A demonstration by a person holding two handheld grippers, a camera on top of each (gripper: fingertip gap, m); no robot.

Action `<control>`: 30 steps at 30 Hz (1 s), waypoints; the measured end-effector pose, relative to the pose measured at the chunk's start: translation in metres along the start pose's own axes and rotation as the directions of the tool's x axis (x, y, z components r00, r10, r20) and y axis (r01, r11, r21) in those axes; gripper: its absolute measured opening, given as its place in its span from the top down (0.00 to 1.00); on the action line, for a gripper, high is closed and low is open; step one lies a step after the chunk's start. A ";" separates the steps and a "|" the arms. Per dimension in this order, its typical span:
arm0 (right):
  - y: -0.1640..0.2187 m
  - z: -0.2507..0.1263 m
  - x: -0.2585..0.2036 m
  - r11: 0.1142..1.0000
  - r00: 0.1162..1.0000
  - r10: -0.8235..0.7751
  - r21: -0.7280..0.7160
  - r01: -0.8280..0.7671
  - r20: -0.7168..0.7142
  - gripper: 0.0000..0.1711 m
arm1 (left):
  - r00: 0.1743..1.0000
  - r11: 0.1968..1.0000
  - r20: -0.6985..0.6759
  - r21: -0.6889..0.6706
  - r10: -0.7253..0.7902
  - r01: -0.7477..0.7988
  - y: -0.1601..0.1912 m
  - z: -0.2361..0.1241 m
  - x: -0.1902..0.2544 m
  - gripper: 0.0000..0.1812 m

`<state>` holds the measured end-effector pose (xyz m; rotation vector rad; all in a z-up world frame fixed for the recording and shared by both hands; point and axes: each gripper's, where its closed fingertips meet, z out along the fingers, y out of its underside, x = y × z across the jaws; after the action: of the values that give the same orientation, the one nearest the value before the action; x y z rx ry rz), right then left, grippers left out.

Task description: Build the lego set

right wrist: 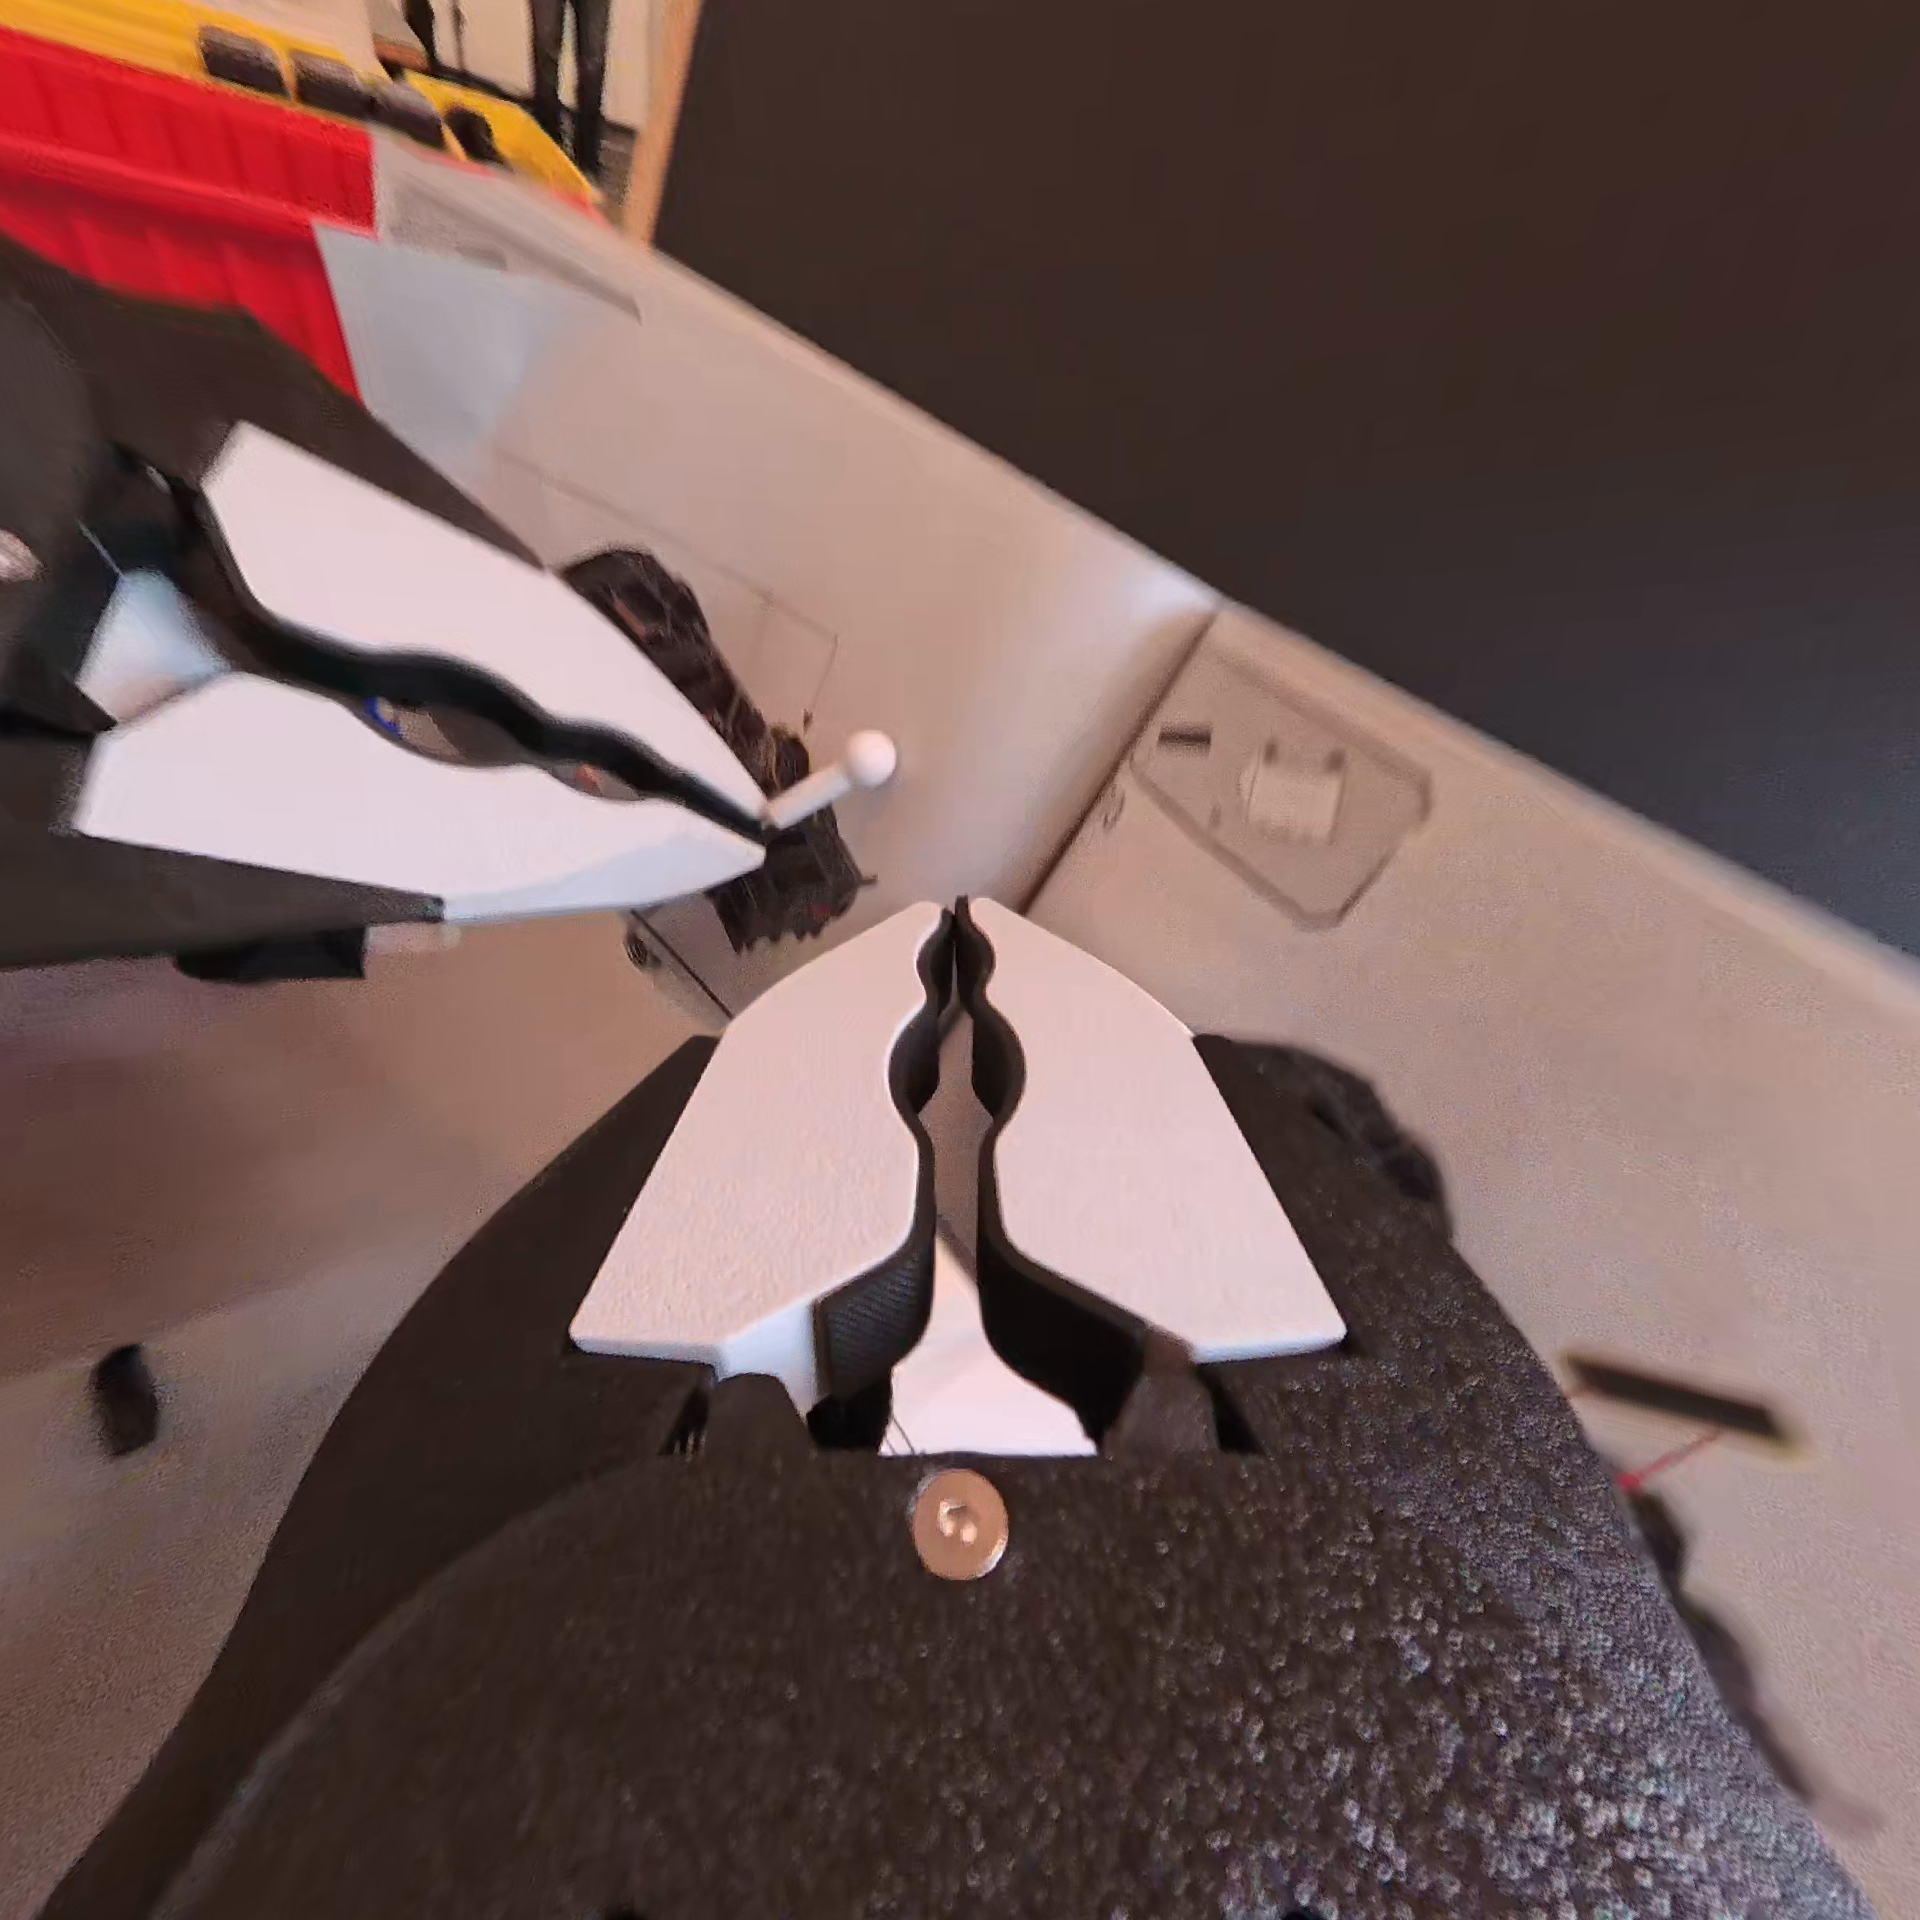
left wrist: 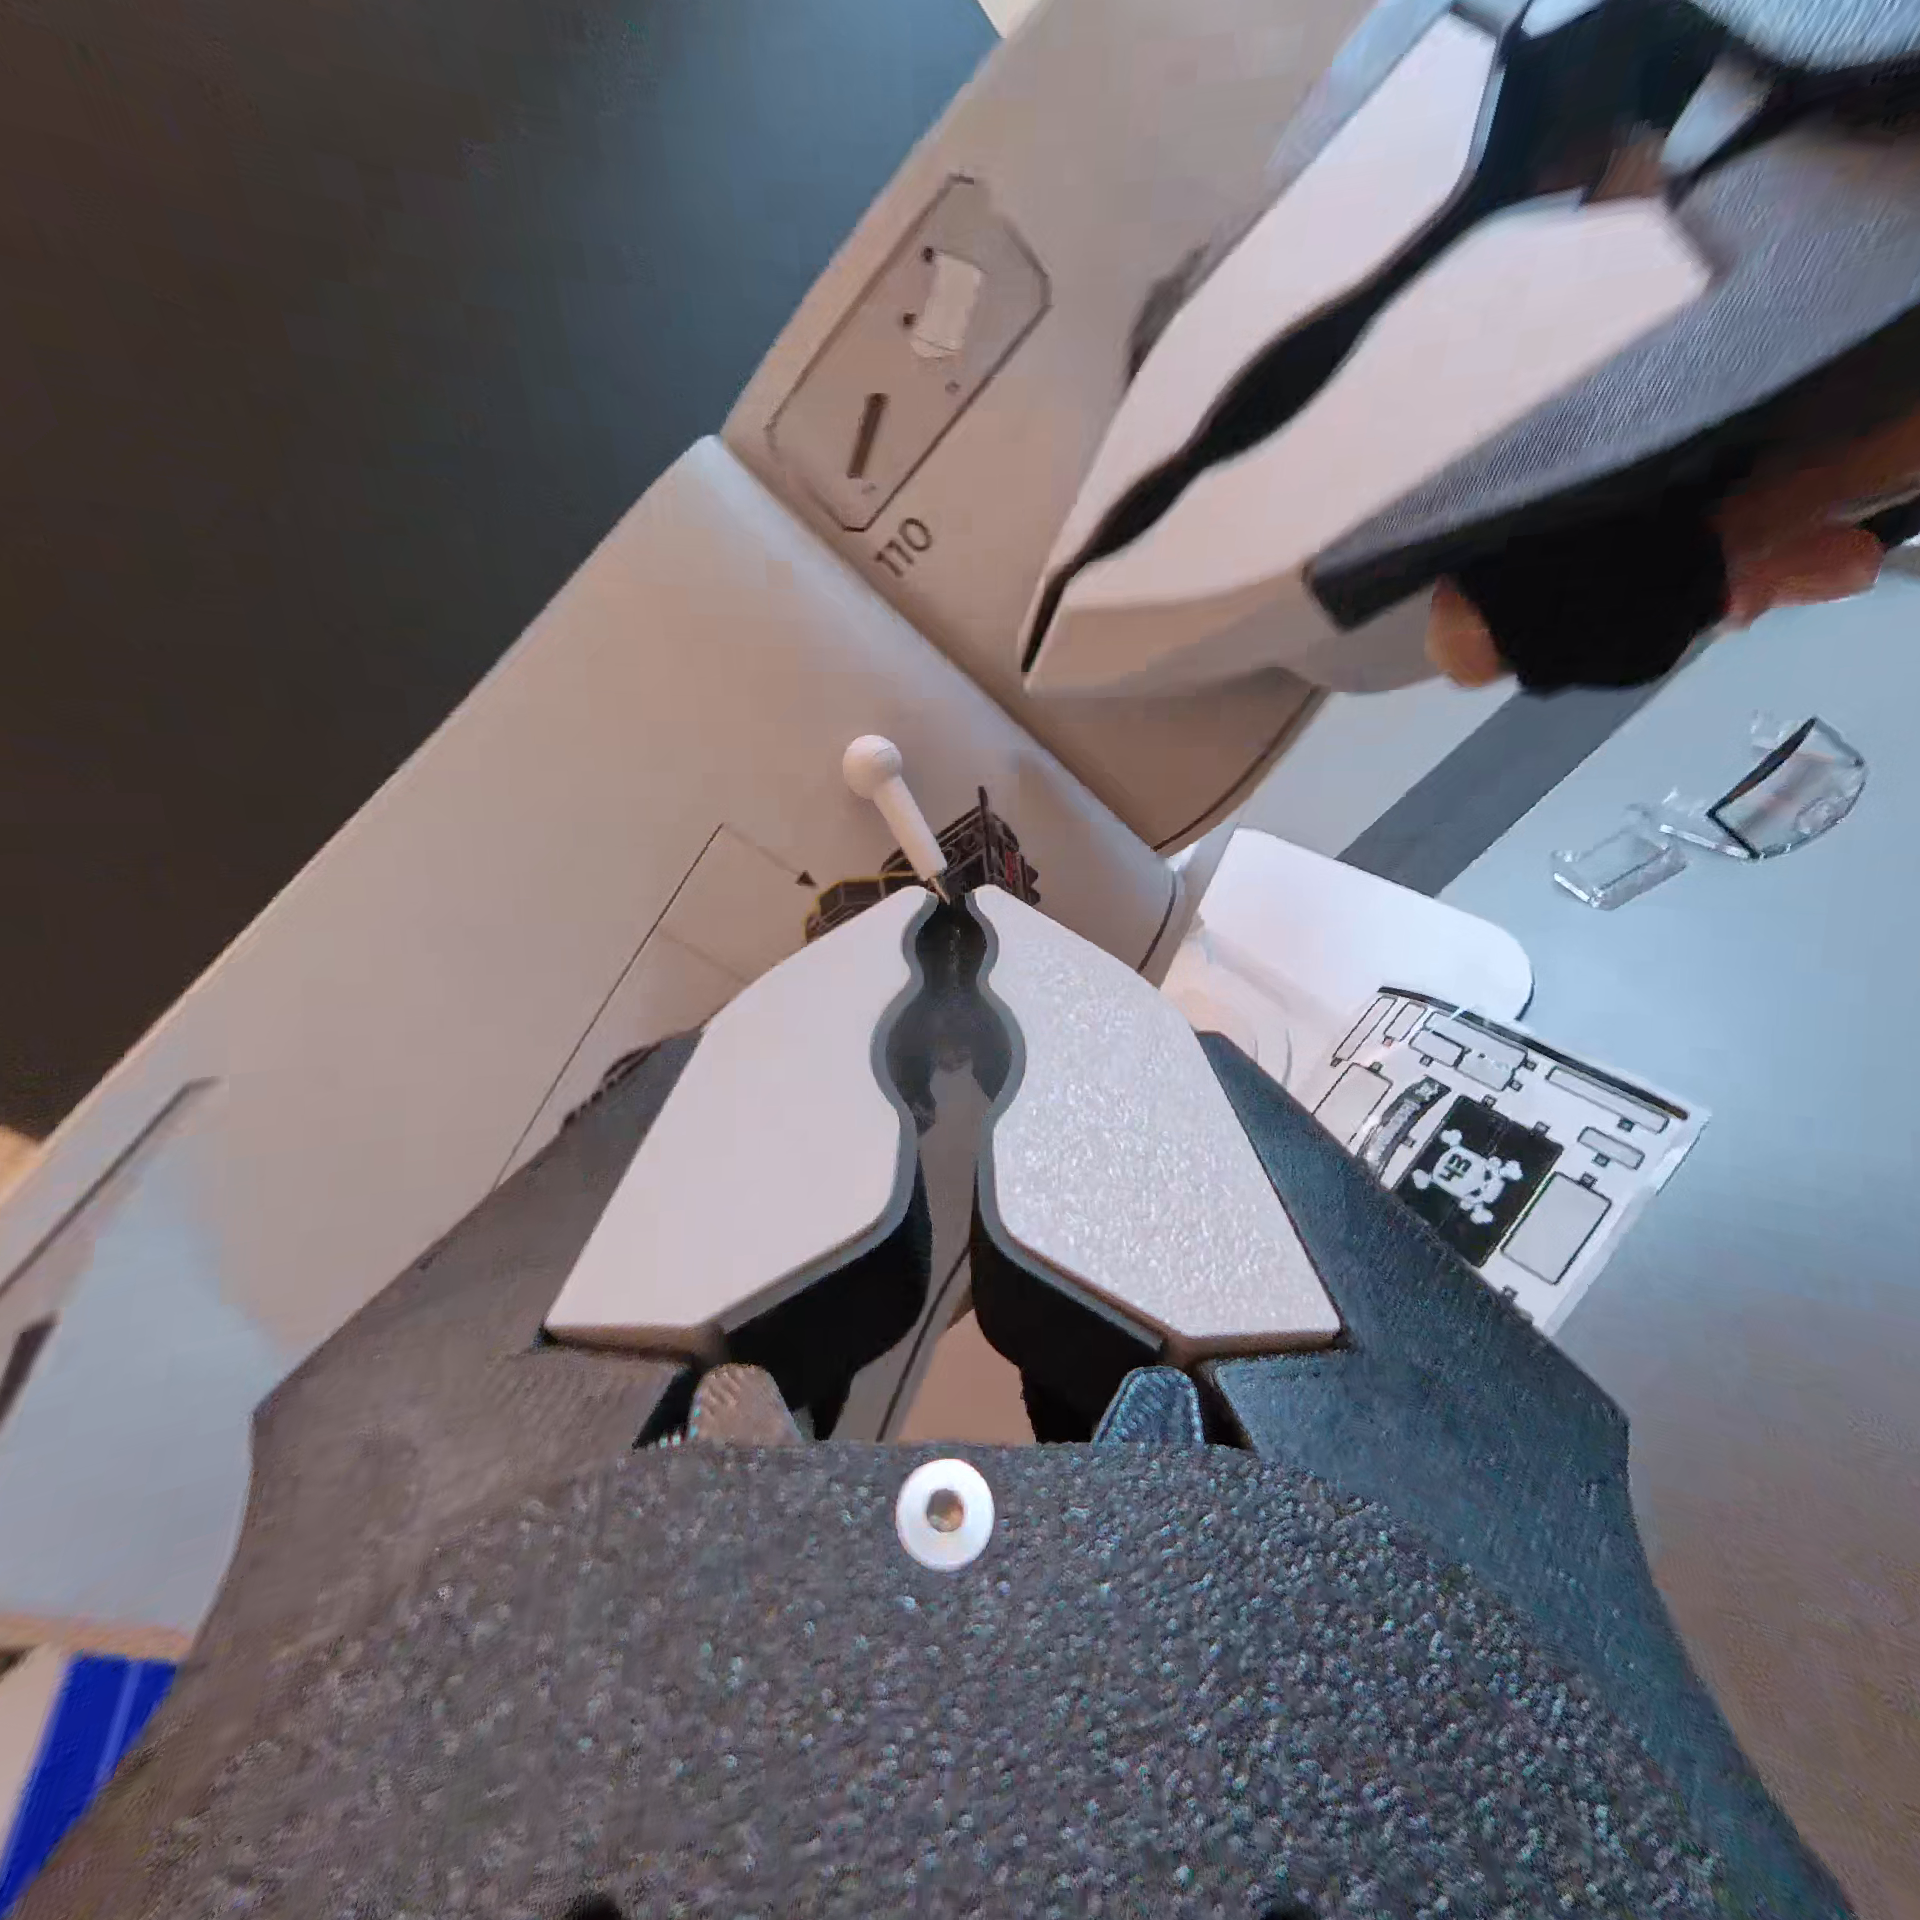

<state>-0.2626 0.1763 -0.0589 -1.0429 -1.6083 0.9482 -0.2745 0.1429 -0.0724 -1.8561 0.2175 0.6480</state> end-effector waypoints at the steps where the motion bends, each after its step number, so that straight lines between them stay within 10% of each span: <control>1: 0.010 0.003 -0.001 1.000 1.000 -0.010 -0.017 0.010 -0.016 1.00 | 0.999 0.999 -0.005 -0.013 0.037 -0.037 -0.001 0.002 0.004 0.98; 9: 0.040 0.014 -0.012 0.995 0.995 0.100 -0.010 -0.100 0.026 1.00 | 0.922 0.907 -0.053 -0.168 0.383 -0.386 0.006 0.021 0.030 0.99; 17: 0.062 -0.007 0.001 0.986 0.987 0.162 -0.046 -0.161 0.022 0.99 | 0.920 0.897 -0.080 -0.204 0.385 -0.393 0.009 0.028 0.031 0.98; 23: 0.060 -0.041 0.043 0.967 0.962 0.251 0.073 -0.244 -0.105 0.92 | 0.998 0.998 0.013 -0.001 0.056 -0.056 -0.004 0.001 0.019 0.91; 30: 0.056 -0.082 0.082 0.923 0.896 0.361 0.239 -0.303 -0.257 0.80 | 0.930 0.943 0.194 0.178 -0.314 0.281 0.027 -0.056 -0.040 0.91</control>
<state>-0.1871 0.2799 -0.0672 -1.2822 -1.0842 1.0907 -0.3016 0.0756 -0.0595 -1.6167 -0.1580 0.6011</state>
